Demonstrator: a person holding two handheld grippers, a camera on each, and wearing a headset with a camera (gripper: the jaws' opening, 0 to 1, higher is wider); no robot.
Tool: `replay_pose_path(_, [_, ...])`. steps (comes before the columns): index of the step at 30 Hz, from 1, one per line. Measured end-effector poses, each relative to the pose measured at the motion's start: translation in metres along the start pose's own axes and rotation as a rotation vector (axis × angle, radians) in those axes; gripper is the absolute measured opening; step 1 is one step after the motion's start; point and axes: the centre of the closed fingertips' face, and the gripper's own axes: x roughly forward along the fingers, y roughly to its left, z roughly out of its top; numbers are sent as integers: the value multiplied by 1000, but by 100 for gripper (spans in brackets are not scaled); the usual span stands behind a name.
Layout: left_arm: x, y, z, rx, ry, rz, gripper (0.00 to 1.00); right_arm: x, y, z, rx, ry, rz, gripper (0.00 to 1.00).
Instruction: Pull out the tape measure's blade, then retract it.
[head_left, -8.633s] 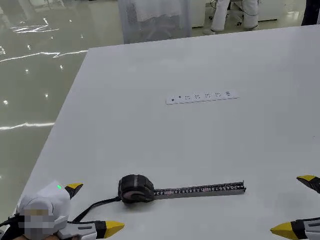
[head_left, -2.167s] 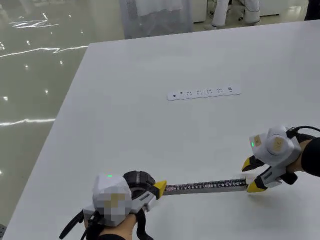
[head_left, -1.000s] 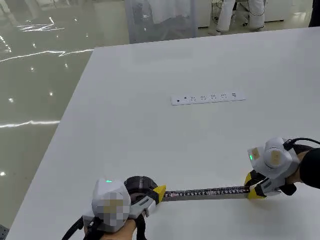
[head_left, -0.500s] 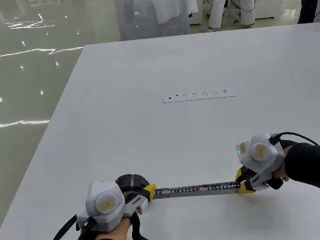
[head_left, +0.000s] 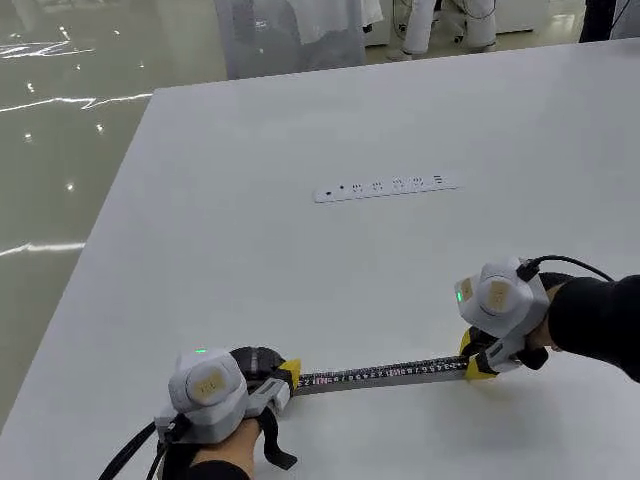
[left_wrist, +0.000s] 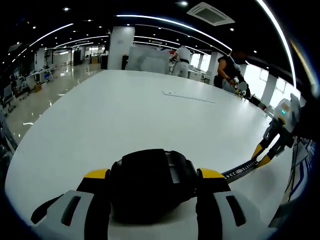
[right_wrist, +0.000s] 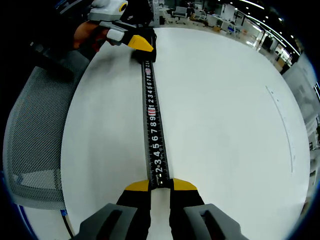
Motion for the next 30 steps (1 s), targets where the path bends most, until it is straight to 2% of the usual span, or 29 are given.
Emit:
replay_pose_path(5, [0, 1, 0, 20, 6, 10, 64, 1, -1, 0, 14, 2, -1, 9])
replay_pose_path(9, [1, 3, -3, 44, 58, 18, 63, 1, -1, 0, 21, 1, -2, 9])
replay_pose_path(10, [1, 2, -3, 51, 57, 19, 62, 1, -1, 1, 35, 1, -4, 9])
replay_pose_path(13, [0, 3, -4, 42, 50, 18, 62, 1, -1, 1, 36, -1, -6, 8])
replay_pose_path(17, [0, 3, -5, 30, 79, 8, 62, 2, -1, 2, 35, -3, -5, 8])
replay_pose_path(30, [0, 4, -7, 31, 105, 0, 61, 2, -1, 5, 59, 6, -12, 7])
